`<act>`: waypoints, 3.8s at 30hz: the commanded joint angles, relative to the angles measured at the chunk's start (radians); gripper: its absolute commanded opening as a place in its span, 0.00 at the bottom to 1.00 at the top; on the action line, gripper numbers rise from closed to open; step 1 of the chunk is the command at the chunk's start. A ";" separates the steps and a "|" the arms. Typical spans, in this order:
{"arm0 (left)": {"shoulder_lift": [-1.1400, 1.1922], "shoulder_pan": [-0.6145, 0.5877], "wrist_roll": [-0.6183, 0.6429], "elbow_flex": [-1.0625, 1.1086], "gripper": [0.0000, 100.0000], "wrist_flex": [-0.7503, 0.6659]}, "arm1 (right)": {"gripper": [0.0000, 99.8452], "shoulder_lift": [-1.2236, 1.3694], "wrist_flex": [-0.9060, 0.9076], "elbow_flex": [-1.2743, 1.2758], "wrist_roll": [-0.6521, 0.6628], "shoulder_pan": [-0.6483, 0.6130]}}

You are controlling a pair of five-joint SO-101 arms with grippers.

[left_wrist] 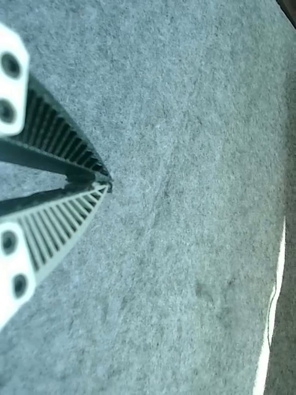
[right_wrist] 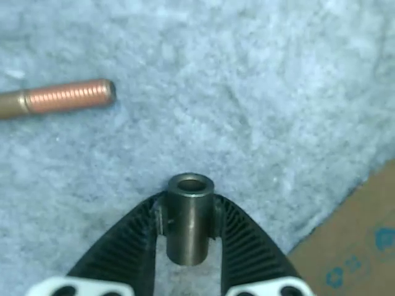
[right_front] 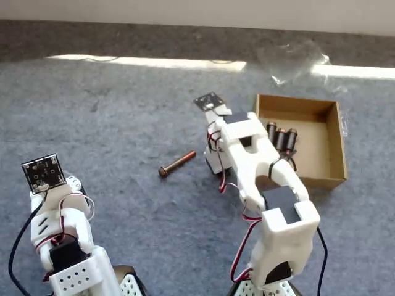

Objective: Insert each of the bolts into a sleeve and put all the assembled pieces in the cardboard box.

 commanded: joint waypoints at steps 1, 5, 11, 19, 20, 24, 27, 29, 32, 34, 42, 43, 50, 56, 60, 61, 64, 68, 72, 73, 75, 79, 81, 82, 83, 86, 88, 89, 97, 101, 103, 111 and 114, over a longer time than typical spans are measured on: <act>-0.012 0.018 -0.003 0.002 0.00 -0.020 | 0.00 -0.022 -0.019 0.008 0.006 -0.015; -0.012 0.018 -0.003 0.002 0.00 -0.020 | 0.00 -0.022 -0.018 0.013 0.011 -0.031; -0.012 0.042 -0.005 0.002 0.00 -0.020 | 0.00 -0.022 0.070 0.007 0.086 -0.036; -0.012 0.050 -0.005 0.002 0.00 -0.020 | 0.10 -0.024 0.085 0.007 0.115 -0.036; -0.012 0.050 -0.005 0.002 0.00 -0.020 | 0.09 -0.024 0.077 0.010 0.117 -0.036; -0.012 0.050 -0.005 0.002 0.00 -0.020 | 0.09 -0.024 0.070 0.010 0.117 -0.036; -0.012 0.050 -0.005 0.002 0.00 -0.020 | 0.09 -0.024 0.070 0.005 0.117 -0.036; -0.012 0.050 -0.005 0.002 0.00 -0.020 | 0.09 -0.022 0.070 0.007 0.117 -0.047; -0.012 0.050 -0.005 0.002 0.00 -0.020 | 0.09 -0.021 0.070 0.010 0.117 -0.073; -0.012 0.050 -0.005 0.002 0.00 -0.020 | 0.09 -0.016 0.070 0.010 0.118 -0.085; -0.012 0.050 -0.005 0.002 0.00 -0.020 | 0.01 0.110 0.073 -0.018 0.187 -0.073; -0.012 0.050 -0.005 0.002 0.00 -0.020 | 0.01 0.110 0.077 -0.033 0.187 -0.068; -0.012 0.050 -0.005 0.002 0.00 -0.020 | 0.00 0.107 0.189 -0.165 0.186 -0.025; -0.012 0.050 -0.005 0.002 0.00 -0.020 | 0.00 0.107 0.372 -0.377 0.178 -0.030; -0.012 0.050 -0.005 0.002 0.00 -0.020 | 0.00 0.107 0.509 -0.575 0.107 -0.027; -0.012 0.050 -0.005 0.002 0.00 -0.020 | 0.00 0.107 0.549 -0.624 0.107 -0.028; -0.012 0.050 -0.005 0.002 0.00 -0.020 | 0.00 0.107 0.667 -0.779 0.103 -0.031; -0.012 0.050 -0.005 0.002 0.00 -0.020 | 0.00 0.051 0.696 -0.924 0.066 -0.025; -0.012 0.050 -0.005 0.002 0.00 -0.020 | 0.00 -0.091 0.696 -0.900 0.048 -0.030; -0.012 0.050 -0.005 0.002 0.00 -0.020 | 0.00 -0.134 0.696 -0.888 0.048 -0.030; -0.012 0.050 -0.005 0.002 0.00 -0.020 | 0.00 -0.225 0.694 -0.860 0.048 -0.028; -0.012 0.050 -0.005 0.002 0.00 -0.020 | 0.00 -0.420 0.694 -0.769 0.051 -0.024; -0.012 0.051 -0.005 0.002 0.00 -0.020 | 0.00 -0.513 0.690 -0.710 0.049 -0.024; -0.012 0.056 -0.005 0.002 0.00 -0.020 | 0.00 -0.559 0.688 -0.679 0.049 -0.024; -0.010 0.068 -0.005 0.002 0.00 -0.020 | 0.00 -0.604 0.687 -0.648 0.048 -0.024; -0.010 0.105 -0.005 0.004 0.00 -0.018 | 0.00 -0.731 0.685 -0.558 0.048 -0.024; -0.010 0.110 -0.005 0.012 0.00 -0.018 | 0.00 -0.814 0.664 -0.495 0.048 -0.024; -0.010 0.110 -0.005 0.013 0.00 -0.020 | 0.00 -0.857 0.648 -0.461 0.048 -0.024; -0.010 0.110 -0.005 0.016 0.00 -0.020 | 0.00 -1.178 0.478 -0.119 0.048 -0.024; -0.008 0.133 -0.005 0.016 0.00 -0.018 | 0.00 -1.310 0.389 0.071 0.046 0.001; -0.008 0.168 -0.006 0.012 0.00 0.008 | 0.00 -1.369 0.325 0.160 0.046 0.041; -0.010 0.231 -0.110 0.012 0.00 0.037 | 0.00 -1.555 0.142 0.506 -0.061 0.151; -0.010 0.237 -0.110 0.012 0.00 0.038 | 0.00 -1.624 0.074 0.618 -0.103 0.151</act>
